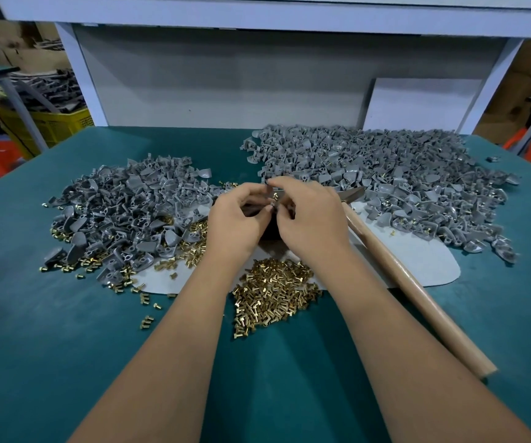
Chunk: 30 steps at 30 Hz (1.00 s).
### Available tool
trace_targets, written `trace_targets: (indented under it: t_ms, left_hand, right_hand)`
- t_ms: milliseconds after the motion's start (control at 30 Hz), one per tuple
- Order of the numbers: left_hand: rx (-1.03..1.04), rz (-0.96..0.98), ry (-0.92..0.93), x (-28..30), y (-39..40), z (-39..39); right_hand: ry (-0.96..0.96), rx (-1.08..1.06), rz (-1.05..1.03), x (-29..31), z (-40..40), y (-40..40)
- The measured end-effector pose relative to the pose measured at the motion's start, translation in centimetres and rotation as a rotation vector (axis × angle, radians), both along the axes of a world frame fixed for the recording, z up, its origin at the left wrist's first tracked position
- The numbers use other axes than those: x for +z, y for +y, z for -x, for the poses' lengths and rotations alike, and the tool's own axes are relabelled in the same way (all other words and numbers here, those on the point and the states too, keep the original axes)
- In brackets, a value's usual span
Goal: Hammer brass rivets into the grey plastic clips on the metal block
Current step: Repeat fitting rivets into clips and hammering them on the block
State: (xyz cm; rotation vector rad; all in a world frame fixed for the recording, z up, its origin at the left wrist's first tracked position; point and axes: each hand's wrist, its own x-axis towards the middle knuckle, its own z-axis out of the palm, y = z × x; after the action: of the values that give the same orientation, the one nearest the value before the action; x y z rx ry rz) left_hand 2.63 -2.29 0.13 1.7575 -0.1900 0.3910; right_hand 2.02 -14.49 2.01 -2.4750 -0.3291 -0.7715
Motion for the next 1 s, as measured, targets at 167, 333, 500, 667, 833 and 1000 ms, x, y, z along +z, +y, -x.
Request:
trace_targets:
  t_ms: [167,333,500,667,833,1000]
  left_hand:
    - [0.010,0.004,-0.009,-0.1,-0.1,-0.3]
    - [0.007,0.018,-0.016,-0.3,0.0,-0.4]
    - [-0.003,0.022,0.005,-0.3,0.0,-0.3]
    - [0.012,0.023,-0.001,0.0,0.0,0.2]
    - [0.029,0.008,0.007,-0.1,0.0,0.1]
    - [0.043,-0.009,-0.015,-0.1,-0.1,0.0]
  right_hand:
    - [-0.080,-0.001,0.013,0.3,0.3,0.6]
    - [0.112,0.021,-0.120,0.3,-0.3,1.1]
    - [0.145,0.031,-0.215,0.0,-0.6,1.0]
    - [0.141,0.019,-0.221,-0.6,-0.9,0.8]
    - [0.158,0.082,-0.530,-0.5,-0.8,-0.3]
    - [0.213,0.050,-0.574,-0.2,-1.1,-1.1]
